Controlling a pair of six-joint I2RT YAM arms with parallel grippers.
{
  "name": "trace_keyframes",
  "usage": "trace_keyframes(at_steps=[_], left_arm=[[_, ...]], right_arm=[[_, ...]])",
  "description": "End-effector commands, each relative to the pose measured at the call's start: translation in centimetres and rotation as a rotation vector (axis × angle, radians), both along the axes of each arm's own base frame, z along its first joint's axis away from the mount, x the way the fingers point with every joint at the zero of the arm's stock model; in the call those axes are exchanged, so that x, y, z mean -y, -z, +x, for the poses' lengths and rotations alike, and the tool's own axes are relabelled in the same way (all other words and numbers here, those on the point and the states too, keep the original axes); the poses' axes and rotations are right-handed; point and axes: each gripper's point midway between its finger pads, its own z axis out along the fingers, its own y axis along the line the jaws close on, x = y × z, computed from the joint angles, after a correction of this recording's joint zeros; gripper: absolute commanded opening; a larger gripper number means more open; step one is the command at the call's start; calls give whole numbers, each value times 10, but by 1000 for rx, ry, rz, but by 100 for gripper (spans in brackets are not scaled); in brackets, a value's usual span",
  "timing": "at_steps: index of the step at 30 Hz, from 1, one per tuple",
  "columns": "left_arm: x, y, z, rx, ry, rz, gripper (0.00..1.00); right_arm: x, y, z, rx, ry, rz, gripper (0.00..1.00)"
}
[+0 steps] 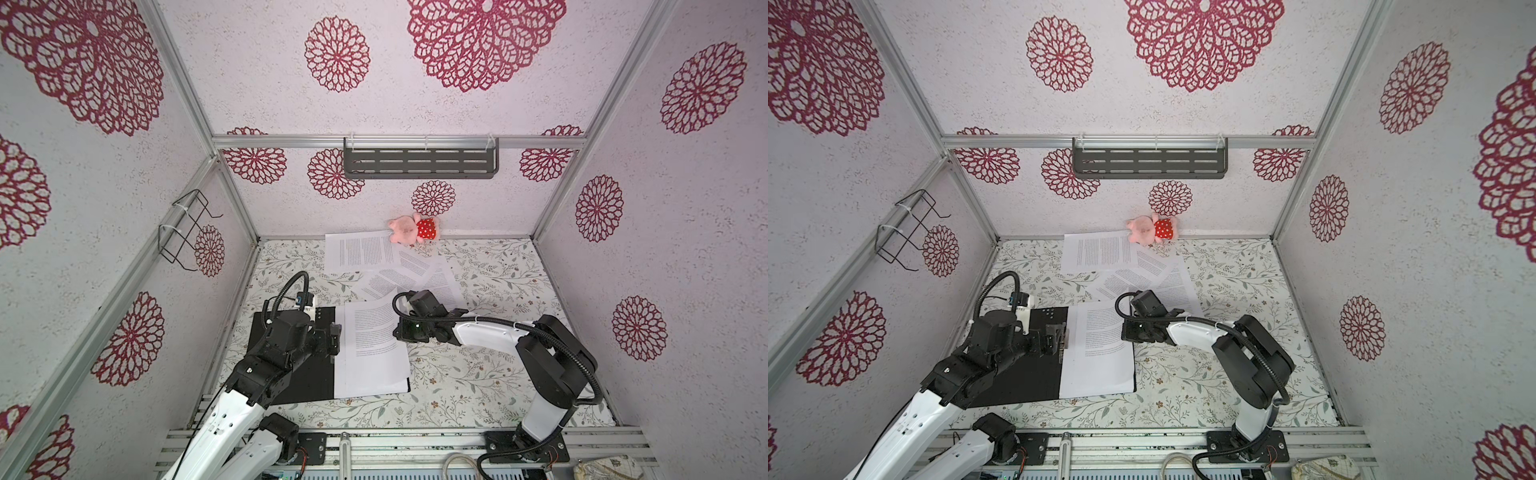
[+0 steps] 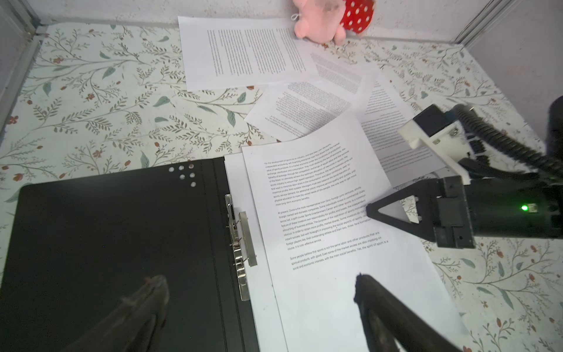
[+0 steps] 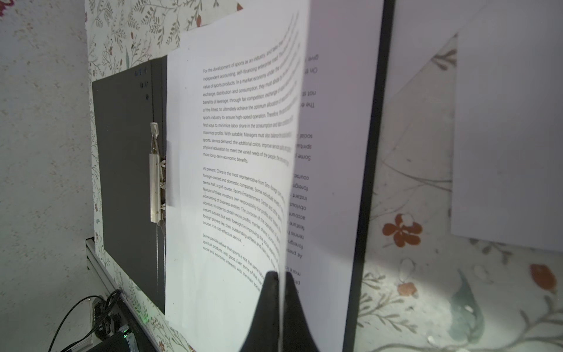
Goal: Put the files into the folder
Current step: 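Lower the sheet onto the folder and push its edge toward the clip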
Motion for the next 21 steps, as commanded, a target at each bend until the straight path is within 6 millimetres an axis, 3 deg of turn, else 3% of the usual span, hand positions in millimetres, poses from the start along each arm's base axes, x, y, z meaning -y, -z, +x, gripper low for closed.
trace_keyframes(at_steps=[1, 21], left_arm=[[2, -4, -1, 6, 28, 15, 99], [6, -5, -2, 12, 48, -10, 99]], right_arm=[[-10, -15, 8, 27, 16, 26, 0], [-26, -9, 2, 9, -7, 37, 0]])
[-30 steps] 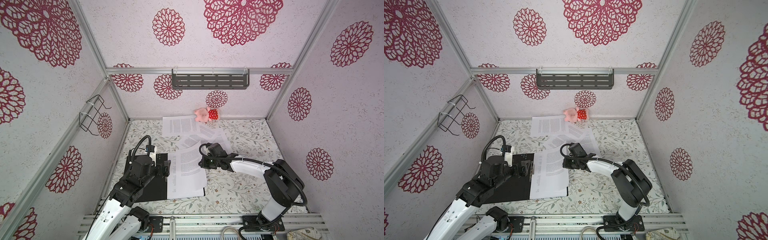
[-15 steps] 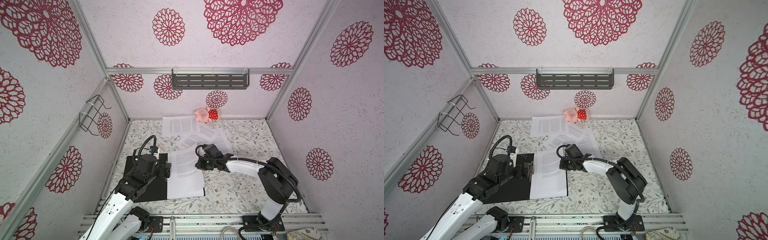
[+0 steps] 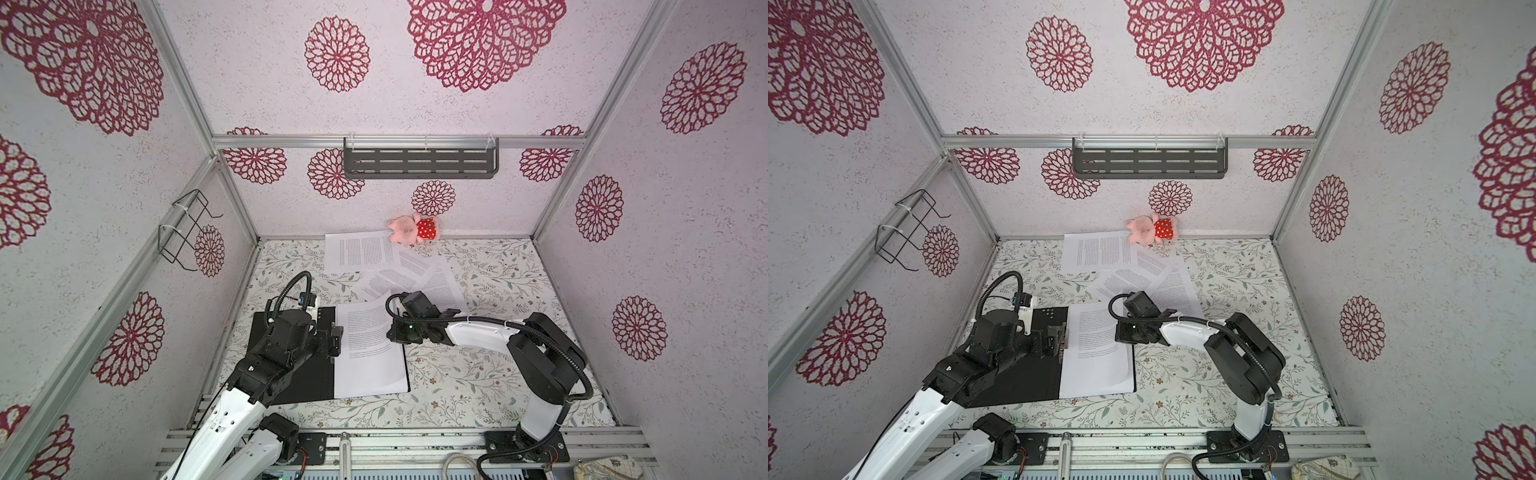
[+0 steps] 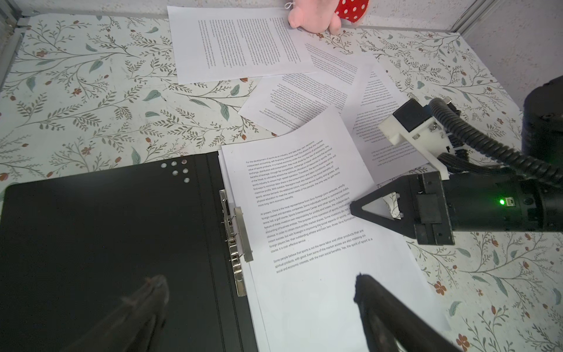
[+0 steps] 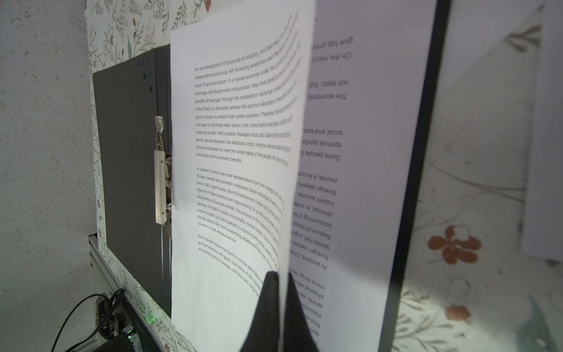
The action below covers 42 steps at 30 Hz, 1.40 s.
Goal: Put the files into the folder
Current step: 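Lower the sheet onto the folder and push its edge toward the clip, then hold the sheet edge against the clip with the right gripper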
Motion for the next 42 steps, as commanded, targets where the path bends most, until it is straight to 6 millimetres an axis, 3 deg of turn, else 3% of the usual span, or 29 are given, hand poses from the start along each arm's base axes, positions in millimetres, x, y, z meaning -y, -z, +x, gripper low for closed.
trace_keyframes(at_steps=[1, 42], left_arm=[[3, -3, 1, 8, 23, 5, 99], [7, 3, 1, -17, 38, 7, 99]], right_arm=[[-9, -15, 6, 25, 13, 34, 0], [-23, -8, -3, -7, 21, 59, 0]])
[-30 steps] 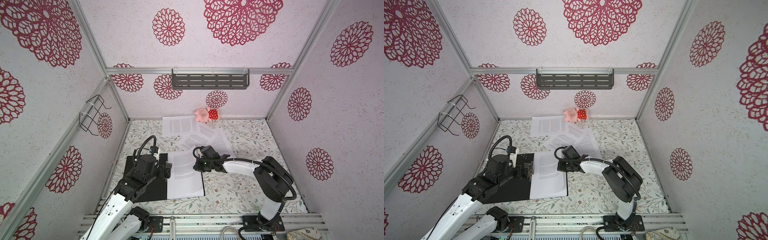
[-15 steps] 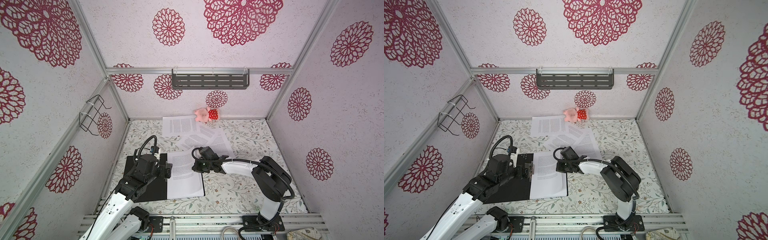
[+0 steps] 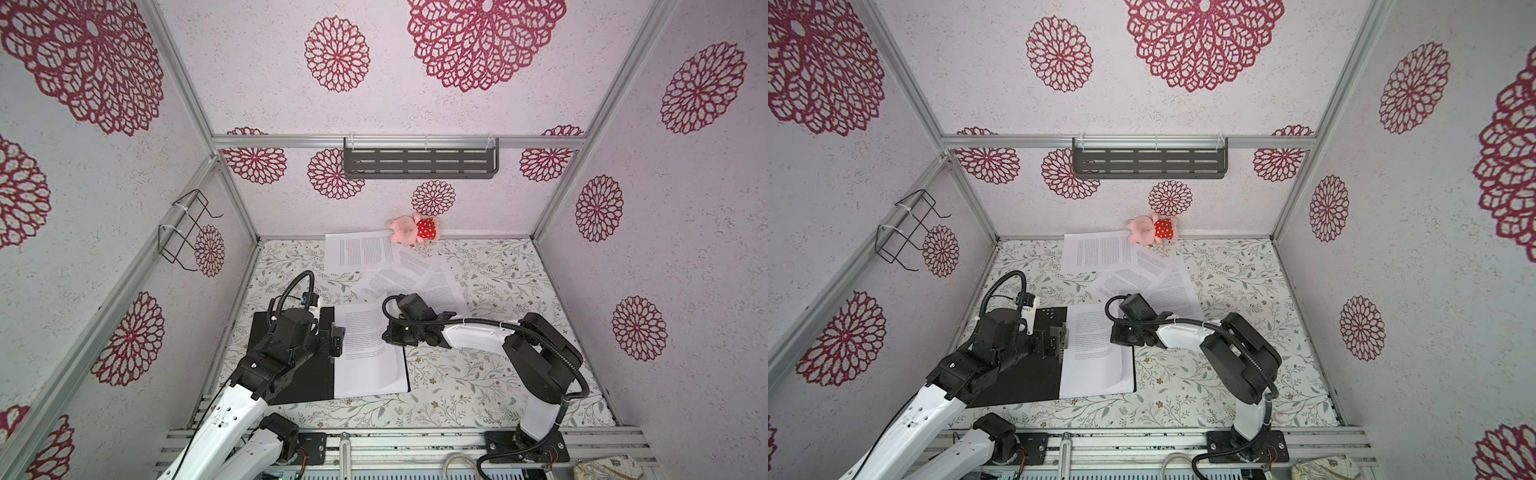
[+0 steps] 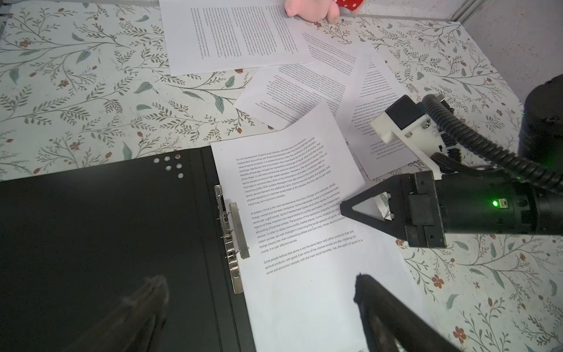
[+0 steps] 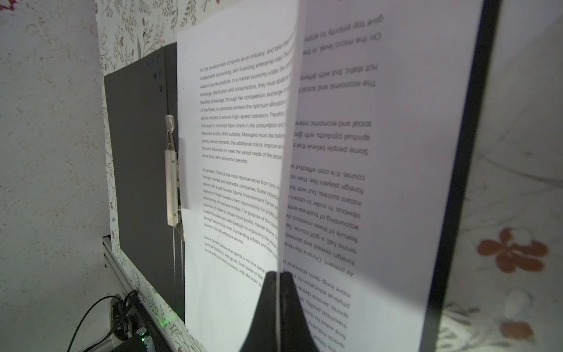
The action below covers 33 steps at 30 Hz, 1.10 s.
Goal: Put the files into the folder
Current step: 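Hold the sheet edge against the clip with the right gripper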
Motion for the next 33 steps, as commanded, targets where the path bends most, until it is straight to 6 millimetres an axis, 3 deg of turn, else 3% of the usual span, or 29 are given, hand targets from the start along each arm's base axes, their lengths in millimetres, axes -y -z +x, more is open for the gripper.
trace_keyframes(at_steps=[1, 19, 33], left_arm=[[2, -4, 1, 13, 21, 6, 99], [3, -4, 0, 12, 23, 4, 99], [3, -3, 0, 7, 26, 5, 99]], right_arm=[[-8, -9, 3, 12, 10, 23, 0], [-8, -9, 0, 13, 9, 18, 0], [-7, -9, 1, 16, 12, 9, 26]])
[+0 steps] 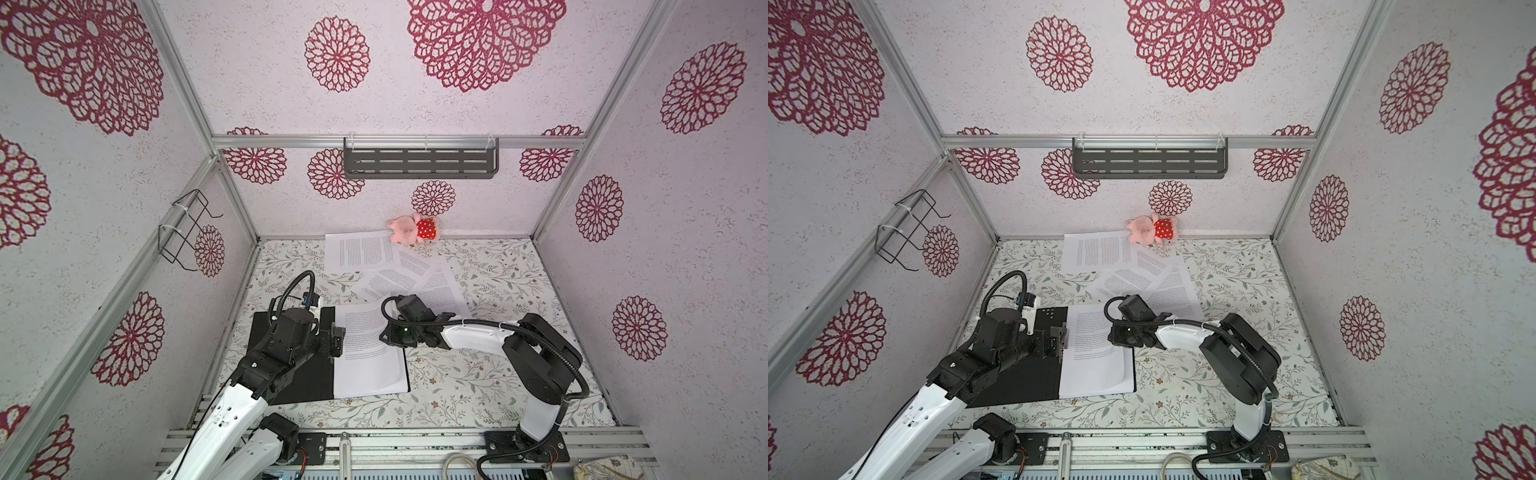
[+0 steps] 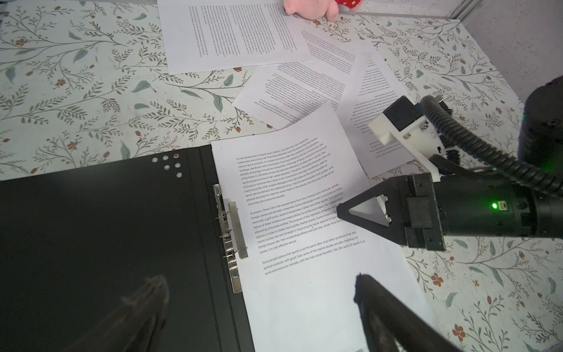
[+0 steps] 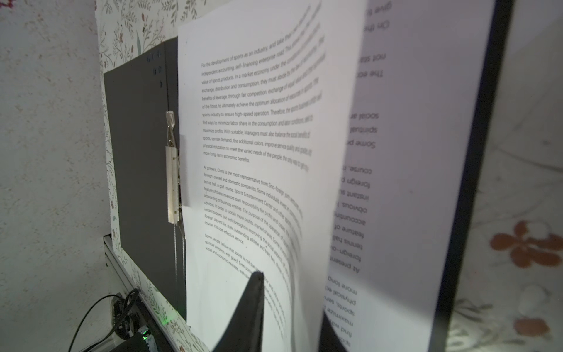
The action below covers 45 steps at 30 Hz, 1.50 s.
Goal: Put the files into the folder
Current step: 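Hold the sheet edge against the clip with the right gripper, then open the right gripper and draw it back while left gripper lifts off the folder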
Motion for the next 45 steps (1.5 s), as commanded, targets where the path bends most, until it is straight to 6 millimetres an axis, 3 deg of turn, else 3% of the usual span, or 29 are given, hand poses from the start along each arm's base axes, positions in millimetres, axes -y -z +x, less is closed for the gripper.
trace_keyframes(at_steps=[1, 14, 18, 23, 28, 31, 37, 45], left_arm=[[2, -3, 0, 10, 21, 6, 99], [3, -2, 1, 5, 24, 5, 99], [3, -1, 1, 3, 23, 7, 99], [4, 0, 1, -1, 27, 5, 99], [8, 0, 2, -12, 37, -9, 99], [14, -1, 3, -30, 47, -39, 99], [38, -4, 7, -93, 71, -169, 99], [92, -15, 31, -136, 149, -369, 99]], right_arm=[[-5, -8, 4, 24, 7, 3, 29], [14, -10, 7, 54, 23, -109, 73], [45, -9, 18, 92, 55, -274, 86], [102, -29, 58, 162, 136, -317, 97], [170, -33, 107, 169, 227, -366, 97], [197, -29, 133, 168, 255, -402, 97], [226, -9, 171, 131, 267, -437, 97], [241, 8, 168, 83, 267, -396, 96]])
